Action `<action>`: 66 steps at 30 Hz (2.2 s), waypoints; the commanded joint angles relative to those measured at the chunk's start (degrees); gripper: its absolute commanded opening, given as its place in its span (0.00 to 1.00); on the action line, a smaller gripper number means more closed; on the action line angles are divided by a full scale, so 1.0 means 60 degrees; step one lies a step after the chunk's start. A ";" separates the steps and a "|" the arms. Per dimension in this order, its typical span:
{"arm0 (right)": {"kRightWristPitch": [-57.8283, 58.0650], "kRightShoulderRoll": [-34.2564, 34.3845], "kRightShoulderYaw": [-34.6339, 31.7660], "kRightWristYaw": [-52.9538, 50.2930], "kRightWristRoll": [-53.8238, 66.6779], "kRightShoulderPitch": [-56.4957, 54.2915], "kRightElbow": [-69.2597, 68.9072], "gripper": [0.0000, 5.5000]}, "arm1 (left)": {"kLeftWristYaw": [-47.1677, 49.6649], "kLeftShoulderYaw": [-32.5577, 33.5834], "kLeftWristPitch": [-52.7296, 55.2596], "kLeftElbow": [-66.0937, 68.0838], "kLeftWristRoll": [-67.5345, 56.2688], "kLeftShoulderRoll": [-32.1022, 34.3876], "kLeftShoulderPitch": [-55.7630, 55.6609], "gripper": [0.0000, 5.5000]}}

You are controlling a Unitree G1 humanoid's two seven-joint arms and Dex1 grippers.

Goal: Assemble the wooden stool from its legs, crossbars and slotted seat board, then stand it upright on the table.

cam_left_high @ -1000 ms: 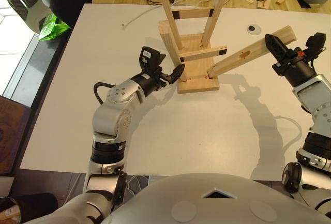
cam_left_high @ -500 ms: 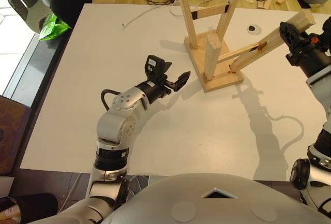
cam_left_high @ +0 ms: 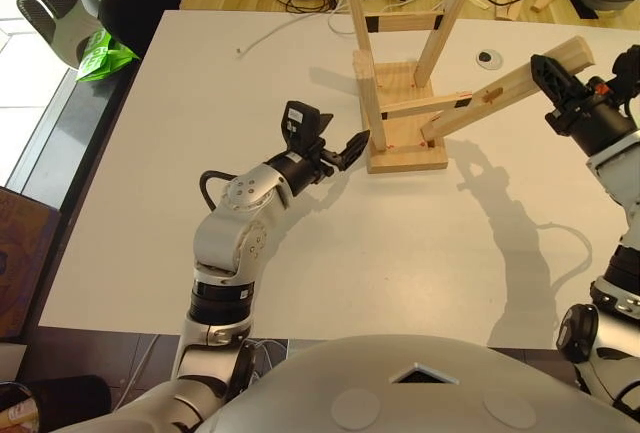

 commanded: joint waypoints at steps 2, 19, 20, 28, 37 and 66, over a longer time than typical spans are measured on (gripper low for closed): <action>0.0790 -0.0350 0.0599 -0.0492 -0.0278 -0.0640 -0.0644 0.19 | 0.0124 -0.0142 -0.0168 0.0187 0.0173 -0.0110 -0.0158 0.72; 0.2842 0.0166 -0.0678 -0.3021 0.0324 -0.1968 -0.1575 0.19 | 0.0154 -0.0389 -0.0383 0.0434 0.0303 -0.0186 -0.0328 0.72; 0.2815 0.0235 -0.0811 -0.3034 0.0509 -0.2109 -0.1667 0.19 | 0.0166 -0.0417 -0.0409 0.0448 0.0322 -0.0199 -0.0304 0.72; 0.2880 0.0305 -0.0923 -0.3258 0.1054 -0.2558 -0.1843 0.19 | 0.0232 -0.0449 -0.0482 0.0506 0.0368 -0.0314 -0.0246 0.72; 0.2509 0.1101 -0.0733 -0.3413 0.0617 -0.0504 -0.2030 0.19 | 0.0247 -0.0336 -0.0472 0.0507 0.0396 -0.0365 -0.0263 0.72; 0.2738 -0.1557 0.2169 -0.3110 -0.2356 -0.0227 -0.2125 0.20 | 0.0243 -0.0361 -0.0589 0.0610 0.0387 -0.0423 -0.0381 0.72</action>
